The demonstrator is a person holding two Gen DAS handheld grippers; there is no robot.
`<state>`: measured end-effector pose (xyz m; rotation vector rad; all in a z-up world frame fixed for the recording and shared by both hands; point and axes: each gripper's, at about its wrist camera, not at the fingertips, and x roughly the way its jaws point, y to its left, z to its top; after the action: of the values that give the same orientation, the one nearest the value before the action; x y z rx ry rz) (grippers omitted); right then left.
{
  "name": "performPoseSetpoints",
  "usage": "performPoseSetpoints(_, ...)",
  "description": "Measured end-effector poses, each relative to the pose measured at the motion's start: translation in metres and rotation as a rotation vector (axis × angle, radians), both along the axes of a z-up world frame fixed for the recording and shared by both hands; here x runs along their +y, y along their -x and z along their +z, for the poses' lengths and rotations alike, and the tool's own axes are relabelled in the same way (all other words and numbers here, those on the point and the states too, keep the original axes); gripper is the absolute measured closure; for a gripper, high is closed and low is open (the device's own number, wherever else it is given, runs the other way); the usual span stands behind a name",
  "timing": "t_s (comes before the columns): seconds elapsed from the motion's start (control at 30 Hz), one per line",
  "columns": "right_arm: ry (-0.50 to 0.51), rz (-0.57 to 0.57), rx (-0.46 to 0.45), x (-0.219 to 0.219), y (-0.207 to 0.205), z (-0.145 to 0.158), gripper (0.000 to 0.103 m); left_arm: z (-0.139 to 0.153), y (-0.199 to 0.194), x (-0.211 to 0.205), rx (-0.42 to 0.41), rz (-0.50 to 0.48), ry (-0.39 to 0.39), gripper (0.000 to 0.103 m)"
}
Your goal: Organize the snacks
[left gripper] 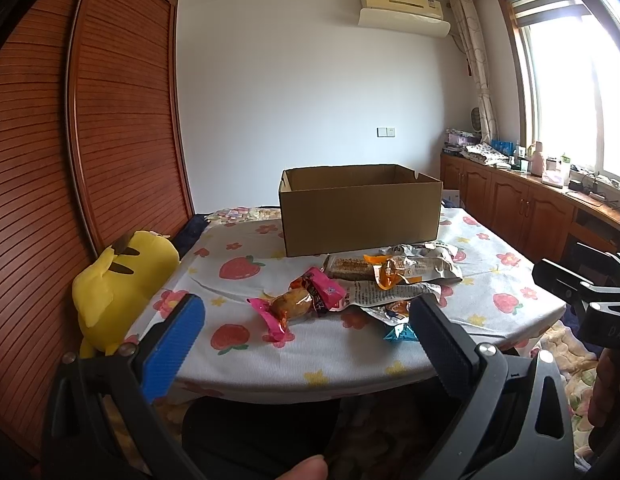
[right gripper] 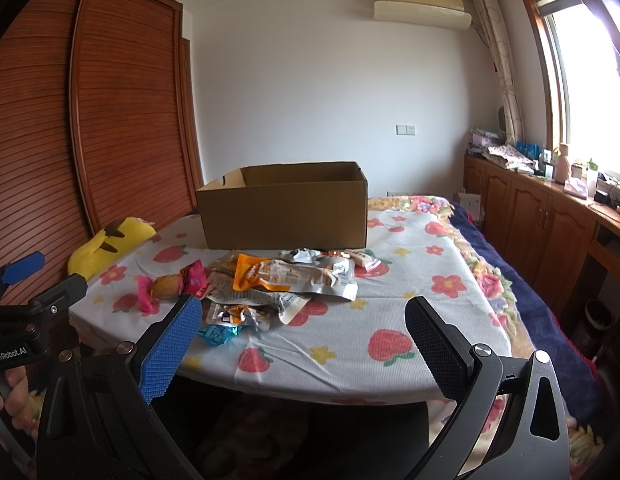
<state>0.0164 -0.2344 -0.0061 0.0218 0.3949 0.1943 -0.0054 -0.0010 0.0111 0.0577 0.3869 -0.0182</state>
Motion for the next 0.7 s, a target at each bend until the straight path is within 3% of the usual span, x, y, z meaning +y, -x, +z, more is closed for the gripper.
performPoseSetpoints(0.53, -0.003, 0.020, 0.018, 0.005, -0.008, -0.009, 0.000, -0.011, -0.008, 0.003, 0.039, -0.004, -0.011, 0.000)
performPoseSetpoints(0.7, -0.011, 0.074, 0.067, 0.015, -0.026, -0.020, 0.000, -0.020, -0.023, 0.013, 0.069, 0.012, -0.021, 0.000)
